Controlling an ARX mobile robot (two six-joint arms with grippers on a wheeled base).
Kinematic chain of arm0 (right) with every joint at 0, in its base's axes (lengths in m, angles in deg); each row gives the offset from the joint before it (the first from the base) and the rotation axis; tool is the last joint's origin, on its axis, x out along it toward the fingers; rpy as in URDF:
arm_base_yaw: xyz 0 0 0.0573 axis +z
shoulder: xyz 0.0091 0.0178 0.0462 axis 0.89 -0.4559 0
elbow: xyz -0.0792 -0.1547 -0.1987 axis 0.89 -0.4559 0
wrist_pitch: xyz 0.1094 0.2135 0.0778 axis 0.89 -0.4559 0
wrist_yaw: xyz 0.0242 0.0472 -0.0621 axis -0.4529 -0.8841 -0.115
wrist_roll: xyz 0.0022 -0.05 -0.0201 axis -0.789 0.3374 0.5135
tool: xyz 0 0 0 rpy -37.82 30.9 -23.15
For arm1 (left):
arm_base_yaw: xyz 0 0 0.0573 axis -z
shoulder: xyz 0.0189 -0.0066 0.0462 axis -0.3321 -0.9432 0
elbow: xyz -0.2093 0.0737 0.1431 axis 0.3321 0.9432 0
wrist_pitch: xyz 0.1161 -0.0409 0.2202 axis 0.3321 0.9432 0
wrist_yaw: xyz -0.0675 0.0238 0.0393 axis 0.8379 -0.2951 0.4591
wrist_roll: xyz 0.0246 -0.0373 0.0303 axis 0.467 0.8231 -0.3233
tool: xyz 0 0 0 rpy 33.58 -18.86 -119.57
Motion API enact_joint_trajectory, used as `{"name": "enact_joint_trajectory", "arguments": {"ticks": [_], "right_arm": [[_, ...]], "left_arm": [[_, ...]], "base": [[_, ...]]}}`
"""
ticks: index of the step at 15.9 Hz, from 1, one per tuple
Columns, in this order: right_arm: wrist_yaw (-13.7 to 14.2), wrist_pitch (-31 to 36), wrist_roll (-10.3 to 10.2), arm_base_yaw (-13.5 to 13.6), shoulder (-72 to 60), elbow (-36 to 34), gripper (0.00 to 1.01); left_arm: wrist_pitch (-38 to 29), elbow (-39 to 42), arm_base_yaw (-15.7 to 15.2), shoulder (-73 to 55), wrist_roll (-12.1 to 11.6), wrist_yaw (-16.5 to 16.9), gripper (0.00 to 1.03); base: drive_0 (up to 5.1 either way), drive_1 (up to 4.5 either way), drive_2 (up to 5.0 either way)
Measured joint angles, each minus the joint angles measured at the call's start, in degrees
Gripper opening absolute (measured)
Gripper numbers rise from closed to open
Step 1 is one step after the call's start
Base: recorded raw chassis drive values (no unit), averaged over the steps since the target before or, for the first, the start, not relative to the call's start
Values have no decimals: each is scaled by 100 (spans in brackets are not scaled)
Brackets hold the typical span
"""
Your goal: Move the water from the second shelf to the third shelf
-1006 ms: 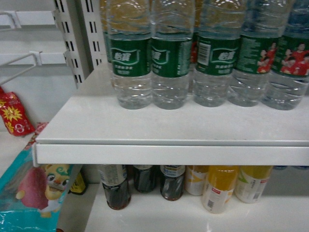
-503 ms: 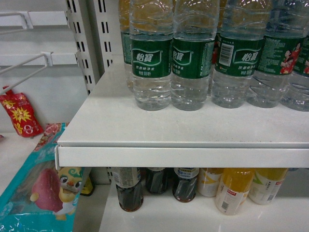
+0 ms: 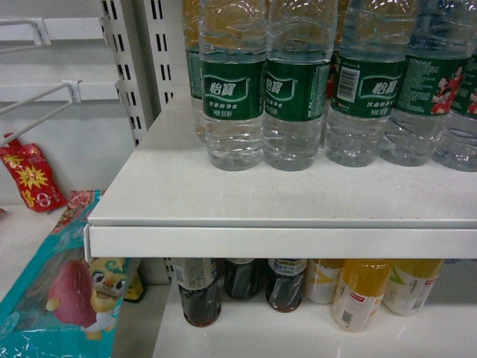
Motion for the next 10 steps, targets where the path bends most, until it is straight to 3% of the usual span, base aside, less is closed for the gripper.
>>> {"name": "enact_joint_trajectory", "arguments": {"ticks": [3, 5, 7, 10], "right_arm": [[7, 1029, 59, 710, -1084, 332, 32], [-125, 1257, 179, 975, -1899, 531, 32], [-155, 1381, 273, 973, -2712, 765, 32], [-310, 1552, 214, 693, -3554, 1283, 32]], "left_arm": [[-2, 0, 0, 0, 0, 2, 98], [-4, 0, 0, 0, 0, 4, 98], [-2, 0, 0, 0, 0, 2, 98], [-2, 0, 0, 0, 0, 2, 98]], "base": [[0, 0, 0], [0, 0, 0], [0, 0, 0], [0, 0, 0]]}}
